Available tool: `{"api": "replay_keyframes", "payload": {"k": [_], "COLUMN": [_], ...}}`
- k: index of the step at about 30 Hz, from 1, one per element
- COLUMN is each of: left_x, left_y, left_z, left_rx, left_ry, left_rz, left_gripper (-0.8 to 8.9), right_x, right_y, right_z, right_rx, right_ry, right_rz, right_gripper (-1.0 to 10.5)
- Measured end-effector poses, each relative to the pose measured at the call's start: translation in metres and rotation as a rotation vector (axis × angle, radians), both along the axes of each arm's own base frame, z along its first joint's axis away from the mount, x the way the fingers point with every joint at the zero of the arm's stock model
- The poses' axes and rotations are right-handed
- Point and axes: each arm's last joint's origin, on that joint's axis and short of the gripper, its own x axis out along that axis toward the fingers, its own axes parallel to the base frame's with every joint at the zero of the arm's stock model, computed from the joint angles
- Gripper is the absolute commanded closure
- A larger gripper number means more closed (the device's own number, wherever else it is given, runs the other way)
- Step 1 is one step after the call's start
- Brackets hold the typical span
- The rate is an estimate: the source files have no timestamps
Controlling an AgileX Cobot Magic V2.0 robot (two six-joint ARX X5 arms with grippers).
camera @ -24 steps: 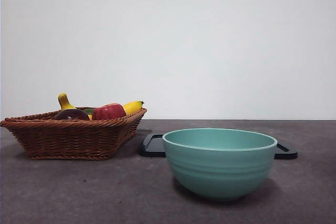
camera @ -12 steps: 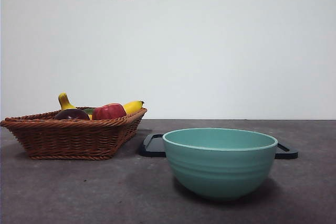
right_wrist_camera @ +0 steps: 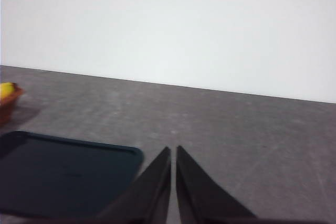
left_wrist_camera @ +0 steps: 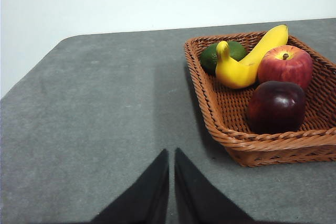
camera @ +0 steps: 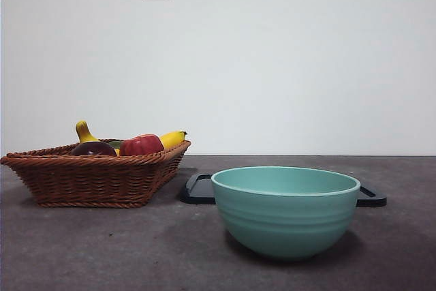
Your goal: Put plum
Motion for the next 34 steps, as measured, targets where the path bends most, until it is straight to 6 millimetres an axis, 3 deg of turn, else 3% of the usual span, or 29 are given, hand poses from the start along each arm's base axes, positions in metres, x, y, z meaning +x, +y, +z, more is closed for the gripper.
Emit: {"api": "replay_keyframes", "payload": {"k": [13,34], "left_x": [0.000,0.000], "left_y": [0.000,0.000], "left_z": [0.000,0.000], "left_rx": [0.000,0.000], "left_ry": [0.000,0.000], "left_rz": [0.000,0.000], "left_gripper": [7.98,7.98], "right_x": [0.005,0.004], "right_y": [-0.001,-0.001], "right_z": [-0.045,-0.054], "right_rx": [0.034,0.047], "right_ry": [0.069,0.172], "right_rz": [-0.026,-0.033], "right_gripper": [9.4,9.4]}}
